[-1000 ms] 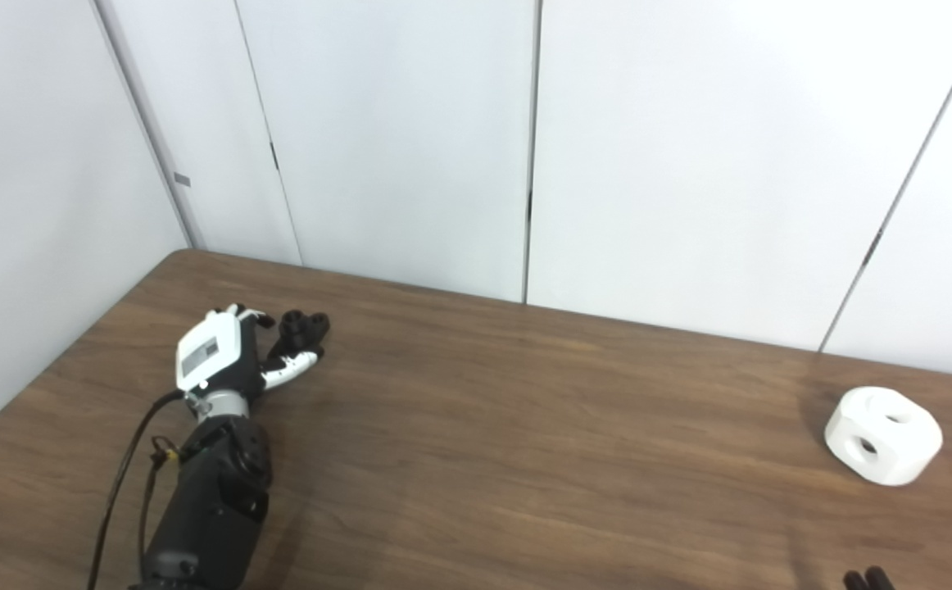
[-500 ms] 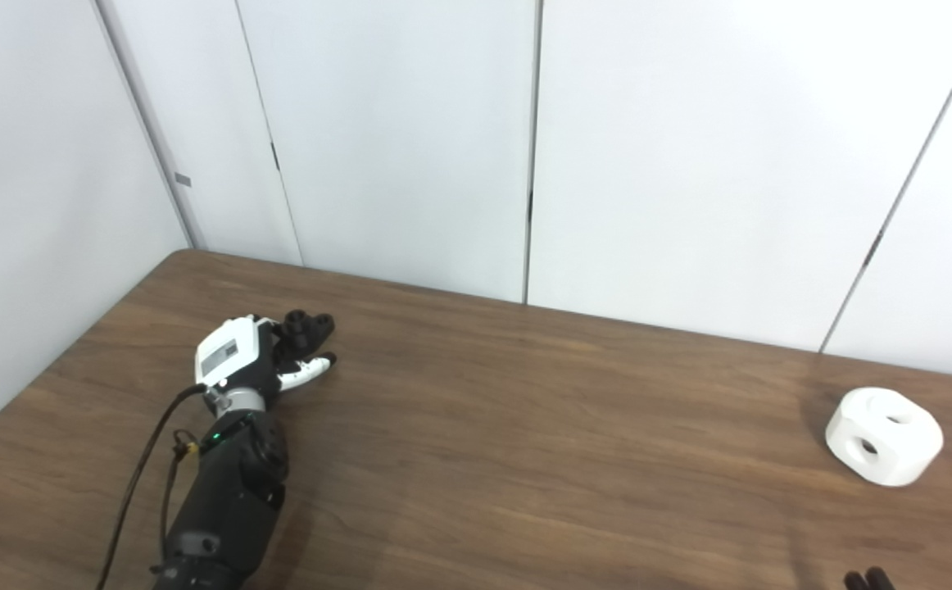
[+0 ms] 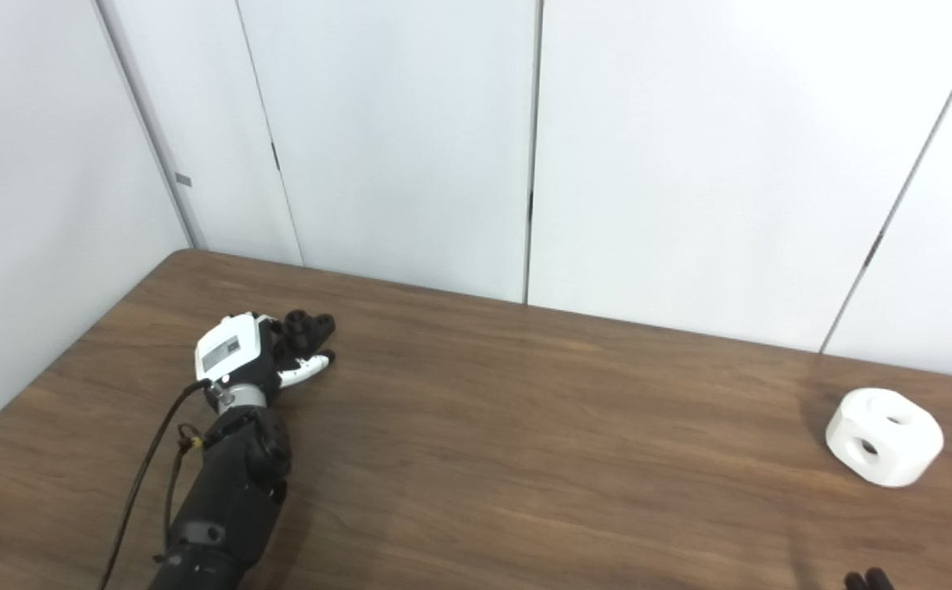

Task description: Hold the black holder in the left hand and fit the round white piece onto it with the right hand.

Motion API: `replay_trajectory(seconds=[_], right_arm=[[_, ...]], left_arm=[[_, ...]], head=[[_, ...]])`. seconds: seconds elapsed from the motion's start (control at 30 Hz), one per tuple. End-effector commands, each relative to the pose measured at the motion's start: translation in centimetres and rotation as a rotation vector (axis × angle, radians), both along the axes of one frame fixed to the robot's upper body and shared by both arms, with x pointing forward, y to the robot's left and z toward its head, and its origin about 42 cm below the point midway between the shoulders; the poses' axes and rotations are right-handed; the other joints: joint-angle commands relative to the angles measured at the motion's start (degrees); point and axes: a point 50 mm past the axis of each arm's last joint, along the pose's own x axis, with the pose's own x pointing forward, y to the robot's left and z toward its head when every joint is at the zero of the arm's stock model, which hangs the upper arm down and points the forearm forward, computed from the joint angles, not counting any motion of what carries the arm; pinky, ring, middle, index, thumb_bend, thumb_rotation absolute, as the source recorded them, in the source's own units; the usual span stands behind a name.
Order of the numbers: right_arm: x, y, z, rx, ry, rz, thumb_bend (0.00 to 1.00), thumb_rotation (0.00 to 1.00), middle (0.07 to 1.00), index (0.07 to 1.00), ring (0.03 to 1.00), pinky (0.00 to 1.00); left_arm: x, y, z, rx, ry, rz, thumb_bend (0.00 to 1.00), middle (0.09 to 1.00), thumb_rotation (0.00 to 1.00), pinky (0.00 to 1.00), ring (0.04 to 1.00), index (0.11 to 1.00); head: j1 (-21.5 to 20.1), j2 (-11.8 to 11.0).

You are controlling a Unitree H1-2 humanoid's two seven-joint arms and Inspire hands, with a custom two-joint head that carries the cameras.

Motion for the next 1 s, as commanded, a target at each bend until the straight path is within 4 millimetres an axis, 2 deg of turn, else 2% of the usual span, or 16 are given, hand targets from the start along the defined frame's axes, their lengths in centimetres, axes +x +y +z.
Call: replay_trajectory(seconds=[0.0, 0.17, 0.3, 0.6, 0.7, 0.73, 0.8, 0.97], right_arm=[[0.16, 0.42, -0.64, 0.028, 0.031, -0.025, 0.47, 1.00, 0.966, 0.975, 0.997, 1.00], [0.06, 0.36, -0.56, 0.021, 0.040, -0.029, 0.48, 1.00, 0.962, 0.966, 0.992, 1.00], [0.00, 0.31, -0.47, 0.013, 0.042, -0.027, 0.49, 1.00, 0.967, 0.971, 0.999, 1.00], [-0.02, 0.23, -0.47, 0.025, 0.041, -0.040, 0.49, 1.00, 0.963, 0.967, 0.994, 1.00], [-0.03, 0.20, -0.47, 0.031, 0.041, -0.044, 0.49, 1.00, 0.960, 0.966, 0.990, 1.00], [-0.04, 0.19, -0.47, 0.035, 0.040, -0.045, 0.48, 1.00, 0.959, 0.964, 0.986, 1.00], [-0.06, 0.15, -0.49, 0.032, 0.040, -0.044, 0.48, 1.00, 0.957, 0.963, 0.983, 1.00], [-0.11, 0.14, -0.41, 0.032, 0.045, -0.046, 0.47, 1.00, 0.960, 0.968, 0.987, 1.00]], left_arm=[[1.50, 0.54, 3.01, 0.068, -0.089, 0.009, 0.77, 0.931, 0.52, 1.00, 0.995, 0.738], [1.39, 0.64, 3.00, 0.067, -0.096, 0.013, 0.75, 0.911, 0.49, 1.00, 0.991, 0.689], [1.18, 0.89, 2.93, 0.057, -0.108, 0.018, 0.73, 0.891, 0.43, 1.00, 0.983, 0.627], [0.93, 1.09, 2.74, 0.059, -0.139, 0.034, 0.72, 0.843, 0.30, 0.98, 0.933, 0.594], [0.82, 1.11, 2.63, 0.051, -0.160, 0.037, 0.73, 0.833, 0.25, 0.97, 0.925, 0.547], [0.80, 1.11, 2.60, 0.049, -0.166, 0.037, 0.63, 0.827, 0.17, 0.97, 0.924, 0.517], [0.74, 1.13, 2.44, 0.042, -0.174, 0.038, 0.54, 0.817, 0.10, 0.97, 0.924, 0.491], [0.68, 1.03, 2.30, 0.033, -0.174, 0.033, 0.52, 0.828, 0.08, 0.98, 0.938, 0.484]], head=[[0.0, 0.1], [0.1, 0.4], [0.2, 0.5], [0.4, 0.8], [0.4, 0.9], [0.4, 0.9], [0.4, 1.0], [0.3, 1.1]])
